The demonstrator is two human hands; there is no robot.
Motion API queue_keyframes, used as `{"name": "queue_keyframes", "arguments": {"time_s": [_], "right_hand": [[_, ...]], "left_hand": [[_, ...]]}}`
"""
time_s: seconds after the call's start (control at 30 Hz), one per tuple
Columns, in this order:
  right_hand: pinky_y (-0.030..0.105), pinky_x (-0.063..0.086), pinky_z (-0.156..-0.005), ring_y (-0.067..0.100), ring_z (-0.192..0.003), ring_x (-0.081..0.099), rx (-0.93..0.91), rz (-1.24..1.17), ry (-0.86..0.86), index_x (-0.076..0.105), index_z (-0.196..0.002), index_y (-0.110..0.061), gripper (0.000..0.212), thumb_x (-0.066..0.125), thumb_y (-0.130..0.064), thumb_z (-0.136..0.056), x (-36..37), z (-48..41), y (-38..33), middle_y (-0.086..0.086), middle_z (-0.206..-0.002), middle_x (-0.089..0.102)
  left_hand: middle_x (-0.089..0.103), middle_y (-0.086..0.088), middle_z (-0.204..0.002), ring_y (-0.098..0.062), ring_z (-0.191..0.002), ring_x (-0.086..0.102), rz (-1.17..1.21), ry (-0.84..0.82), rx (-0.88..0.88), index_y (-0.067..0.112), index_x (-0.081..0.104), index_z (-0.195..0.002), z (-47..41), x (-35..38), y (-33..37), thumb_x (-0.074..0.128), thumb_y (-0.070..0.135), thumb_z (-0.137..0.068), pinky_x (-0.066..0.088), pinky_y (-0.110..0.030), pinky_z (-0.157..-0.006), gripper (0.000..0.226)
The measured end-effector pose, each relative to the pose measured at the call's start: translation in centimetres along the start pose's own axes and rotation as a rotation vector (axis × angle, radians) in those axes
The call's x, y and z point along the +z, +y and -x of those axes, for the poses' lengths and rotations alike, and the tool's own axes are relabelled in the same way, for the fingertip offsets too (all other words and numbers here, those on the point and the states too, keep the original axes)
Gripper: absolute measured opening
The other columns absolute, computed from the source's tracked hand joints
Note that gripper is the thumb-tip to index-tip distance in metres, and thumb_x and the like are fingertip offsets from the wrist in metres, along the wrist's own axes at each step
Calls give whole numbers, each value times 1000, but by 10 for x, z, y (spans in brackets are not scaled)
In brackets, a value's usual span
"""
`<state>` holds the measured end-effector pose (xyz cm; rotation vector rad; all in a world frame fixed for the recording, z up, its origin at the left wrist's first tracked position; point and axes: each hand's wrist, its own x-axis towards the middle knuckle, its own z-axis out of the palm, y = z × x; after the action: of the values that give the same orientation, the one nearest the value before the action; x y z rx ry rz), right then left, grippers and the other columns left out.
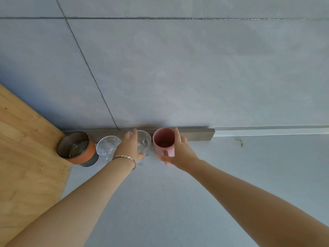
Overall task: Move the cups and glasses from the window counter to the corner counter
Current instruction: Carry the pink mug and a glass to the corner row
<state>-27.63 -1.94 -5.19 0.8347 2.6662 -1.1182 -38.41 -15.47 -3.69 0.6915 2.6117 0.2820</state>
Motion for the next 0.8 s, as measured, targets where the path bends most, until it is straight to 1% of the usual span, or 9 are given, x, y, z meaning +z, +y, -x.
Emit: {"name": "queue_keyframes", "arguments": {"time_s": [0.07,0.13,0.2,0.27,0.33,0.43,0.57,0.63,0.8], "right_hand": [[41,42,-102,29,-128,44,9,33,-35,13,-147,-17,91,67,-44,-79,-9,16,10,12,-140,40],[36,41,-102,27,-125,48,53,126,-143,26,-144,-13,74,61,-42,-86,-20,37,27,11,-138,47],[34,41,-103,24,-122,51,93,214,-249,40,-137,-13,56,57,-36,-89,-33,59,49,8,-135,54],[34,40,-104,22,-123,51,135,301,-321,49,-131,-13,46,55,-35,-90,-48,84,75,6,-133,56],[35,42,-101,23,-122,52,195,374,-346,56,-124,-12,40,53,-34,-91,-67,111,105,5,-130,57],[36,47,-95,23,-114,58,292,400,-330,65,-113,-8,36,52,-32,-90,-104,158,158,7,-122,64],[36,44,-97,23,-119,53,448,325,-224,61,-117,-10,35,50,-31,-91,-167,244,241,7,-126,60],[35,42,-100,22,-123,49,516,280,-154,58,-121,-12,35,48,-31,-92,-198,295,284,5,-131,55],[31,40,-100,23,-123,49,658,207,19,56,-124,-12,37,49,-30,-93,-271,427,397,6,-133,54]], "left_hand": [[20,-8,-152,-30,-116,56,-119,65,33,14,22,-144,20,0,6,64,28,-85,50,-39,-81,73],[31,-8,-144,-30,-107,59,-233,175,90,17,33,-136,45,5,15,56,32,-88,46,-37,-65,55],[41,-7,-136,-27,-109,56,-208,168,134,17,40,-132,68,16,29,49,29,-91,47,-36,-71,44],[48,-5,-131,-24,-113,55,-125,28,151,17,46,-128,85,35,49,47,27,-91,48,-35,-86,38],[55,-4,-128,-23,-113,56,-114,-172,159,17,52,-122,95,55,75,47,27,-91,46,-32,-93,33],[58,-4,-126,-21,-115,55,-184,-376,227,16,57,-116,108,85,137,48,25,-88,43,-28,-97,30],[56,-1,-104,-18,-93,50,-240,-420,400,25,50,-92,140,121,249,48,24,-87,44,-25,-90,6],[57,-2,-105,-17,-89,47,-246,-421,480,25,47,-89,167,139,310,48,23,-88,42,-24,-84,3],[62,-3,-116,-21,-107,59,-290,-423,654,25,55,-95,247,197,453,47,25,-89,44,-24,-88,11]]}}
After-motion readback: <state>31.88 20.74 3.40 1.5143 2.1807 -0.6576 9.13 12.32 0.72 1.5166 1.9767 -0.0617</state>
